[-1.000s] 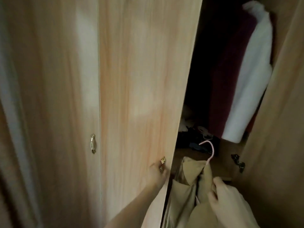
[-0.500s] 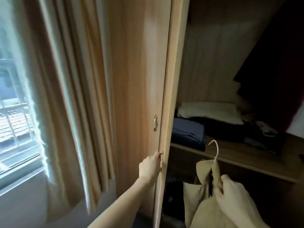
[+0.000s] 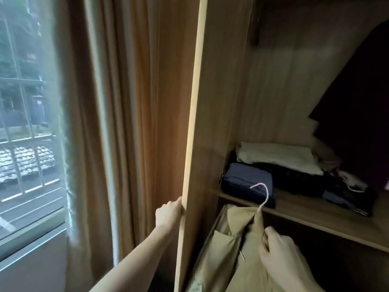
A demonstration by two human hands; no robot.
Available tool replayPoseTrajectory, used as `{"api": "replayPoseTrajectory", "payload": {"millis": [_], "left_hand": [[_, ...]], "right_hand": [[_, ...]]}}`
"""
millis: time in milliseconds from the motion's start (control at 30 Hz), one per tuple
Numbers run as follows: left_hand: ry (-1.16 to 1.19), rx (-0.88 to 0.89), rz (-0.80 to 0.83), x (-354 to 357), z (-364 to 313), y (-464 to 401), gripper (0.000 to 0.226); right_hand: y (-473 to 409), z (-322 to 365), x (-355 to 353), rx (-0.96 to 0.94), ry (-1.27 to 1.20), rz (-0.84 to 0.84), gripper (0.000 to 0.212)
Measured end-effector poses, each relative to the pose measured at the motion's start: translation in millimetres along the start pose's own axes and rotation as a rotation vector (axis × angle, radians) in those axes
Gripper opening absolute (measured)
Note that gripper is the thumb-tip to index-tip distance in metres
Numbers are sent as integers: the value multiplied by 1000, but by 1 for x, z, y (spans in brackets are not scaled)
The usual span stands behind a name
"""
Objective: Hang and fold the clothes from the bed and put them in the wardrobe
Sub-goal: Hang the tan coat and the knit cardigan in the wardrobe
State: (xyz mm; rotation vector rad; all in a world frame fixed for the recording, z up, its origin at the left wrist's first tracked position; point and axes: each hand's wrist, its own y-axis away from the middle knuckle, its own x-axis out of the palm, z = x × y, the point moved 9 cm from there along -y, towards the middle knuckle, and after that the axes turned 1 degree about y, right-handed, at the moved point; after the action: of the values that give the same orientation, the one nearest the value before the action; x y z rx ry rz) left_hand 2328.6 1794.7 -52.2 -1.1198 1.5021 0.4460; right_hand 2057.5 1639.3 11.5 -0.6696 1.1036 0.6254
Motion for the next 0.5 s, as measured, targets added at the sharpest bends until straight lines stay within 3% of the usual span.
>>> {"api": "replayPoseTrajectory", "payload": {"millis": [200,333,500], "left_hand": [[-20,61,15,6,-3,0,23],[-13,123,-177,5,-9,27,27],[200,393,-308,1,-61,87,45]], "right_hand": [[-5,23,7,-56,41,-72,18],[-10,29,7,-66,63,-115,11],[-16,22,1,-66,133,-121,8]]}}
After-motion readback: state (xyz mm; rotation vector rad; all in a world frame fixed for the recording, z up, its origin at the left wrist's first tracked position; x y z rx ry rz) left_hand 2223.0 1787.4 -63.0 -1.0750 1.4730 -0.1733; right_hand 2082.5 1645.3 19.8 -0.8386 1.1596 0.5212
